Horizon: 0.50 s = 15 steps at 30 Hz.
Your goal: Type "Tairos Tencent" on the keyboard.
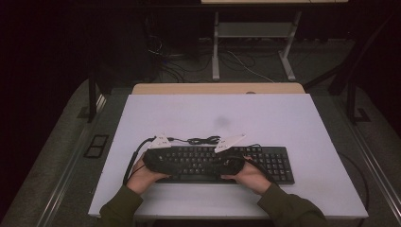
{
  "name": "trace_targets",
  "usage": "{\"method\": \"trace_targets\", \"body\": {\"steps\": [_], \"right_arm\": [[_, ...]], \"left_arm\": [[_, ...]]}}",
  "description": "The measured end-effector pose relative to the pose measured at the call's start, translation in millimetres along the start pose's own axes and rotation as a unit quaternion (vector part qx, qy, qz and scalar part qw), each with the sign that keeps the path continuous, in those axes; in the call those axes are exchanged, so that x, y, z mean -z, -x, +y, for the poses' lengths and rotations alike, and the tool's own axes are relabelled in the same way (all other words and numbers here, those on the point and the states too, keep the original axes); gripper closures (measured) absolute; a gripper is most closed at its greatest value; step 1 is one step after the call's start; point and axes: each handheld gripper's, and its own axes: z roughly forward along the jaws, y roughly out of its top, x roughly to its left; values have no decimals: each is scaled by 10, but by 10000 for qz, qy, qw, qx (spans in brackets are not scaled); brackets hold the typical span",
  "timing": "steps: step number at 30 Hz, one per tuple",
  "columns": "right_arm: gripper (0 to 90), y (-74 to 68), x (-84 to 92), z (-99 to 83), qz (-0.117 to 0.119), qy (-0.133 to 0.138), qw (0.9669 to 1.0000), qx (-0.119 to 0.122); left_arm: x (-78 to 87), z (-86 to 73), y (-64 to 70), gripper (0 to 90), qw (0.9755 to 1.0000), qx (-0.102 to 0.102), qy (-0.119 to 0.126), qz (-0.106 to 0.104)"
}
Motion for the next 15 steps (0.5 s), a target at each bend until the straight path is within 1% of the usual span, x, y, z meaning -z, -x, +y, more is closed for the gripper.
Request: {"method": "trace_targets", "body": {"steps": [4,15], "right_arm": [[890,-14,-44,6,-20,-83,9999,71],[891,-27,-100,-11,-35,-202,9998,71]], "left_arm": [[3,0,0,217,10000,-5,-5,2],[1,0,5,217,10000,-19,-14,2]]}}
